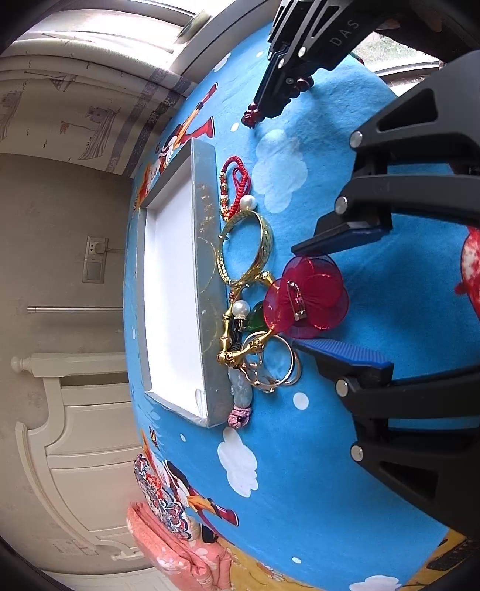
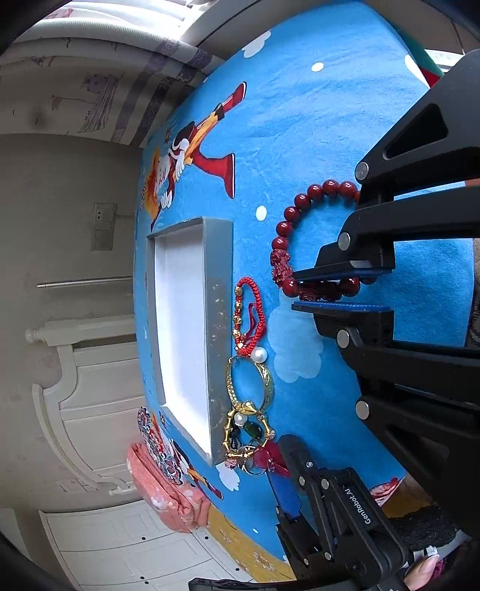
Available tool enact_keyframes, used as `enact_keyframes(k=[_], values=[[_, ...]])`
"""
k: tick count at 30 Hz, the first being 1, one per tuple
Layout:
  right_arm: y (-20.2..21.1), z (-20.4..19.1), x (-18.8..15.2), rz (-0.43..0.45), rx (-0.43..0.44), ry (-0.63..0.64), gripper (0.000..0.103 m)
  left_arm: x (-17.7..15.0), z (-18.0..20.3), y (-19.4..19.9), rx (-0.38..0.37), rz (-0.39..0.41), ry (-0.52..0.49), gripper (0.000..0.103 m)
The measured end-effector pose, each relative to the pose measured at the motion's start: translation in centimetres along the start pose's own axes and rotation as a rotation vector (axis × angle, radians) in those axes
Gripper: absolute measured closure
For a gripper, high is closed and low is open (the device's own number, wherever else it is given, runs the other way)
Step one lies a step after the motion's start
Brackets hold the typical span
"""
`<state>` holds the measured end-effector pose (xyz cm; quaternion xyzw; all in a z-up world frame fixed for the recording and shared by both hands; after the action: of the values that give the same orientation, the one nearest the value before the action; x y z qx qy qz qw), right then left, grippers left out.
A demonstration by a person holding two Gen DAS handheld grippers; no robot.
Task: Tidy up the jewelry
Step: 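Grasp the red flower brooch with the left tool while the right tool lifts the bead bracelet, then carry both items over the tray and open both tools to drop them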
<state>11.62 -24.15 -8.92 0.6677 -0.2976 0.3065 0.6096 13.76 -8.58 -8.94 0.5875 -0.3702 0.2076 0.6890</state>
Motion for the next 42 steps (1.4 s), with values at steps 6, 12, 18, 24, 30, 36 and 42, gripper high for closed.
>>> enact_keyframes(k=[6,12,18,24,30,36,42], values=[[2.3,0.1,-0.8,0.038,-0.003,-0.002,0.09,0.2,0.4,2.2,-0.017,0.05,0.012,0.06],[4.1,-0.2,-0.7,0.057,0.024,-0.013,0.09,0.8,2.1,4.3,0.005,0.095,-0.04,0.06],[5.2,-1.7,0.3,0.074,0.051,-0.008,0.09,1.1,2.7,4.6,0.011,0.075,-0.067,0.06],[4.2,-2.3,2.4,0.072,0.108,-0.024,0.09,2.8,3.2,4.7,0.037,0.1,-0.129,0.06],[3.7,-1.9,2.2,0.084,0.104,-0.015,0.09,2.1,2.3,3.2,0.019,0.059,-0.067,0.06],[3.5,-2.4,2.2,0.089,0.097,0.017,0.09,1.6,1.6,2.5,0.017,0.036,-0.027,0.06],[2.3,-2.9,5.5,0.116,0.092,0.035,0.09,4.0,0.7,1.6,0.034,0.04,-0.021,0.06]])
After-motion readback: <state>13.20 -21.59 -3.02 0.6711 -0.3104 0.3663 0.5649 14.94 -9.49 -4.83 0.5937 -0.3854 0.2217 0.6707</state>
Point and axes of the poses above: each gripper's, at about its wrist camera, not at the fingertips, and y roughly against the way its jaws point, z to its right, x to its top, the point moved 10 cm from there along -y, roughly the way its jaws point
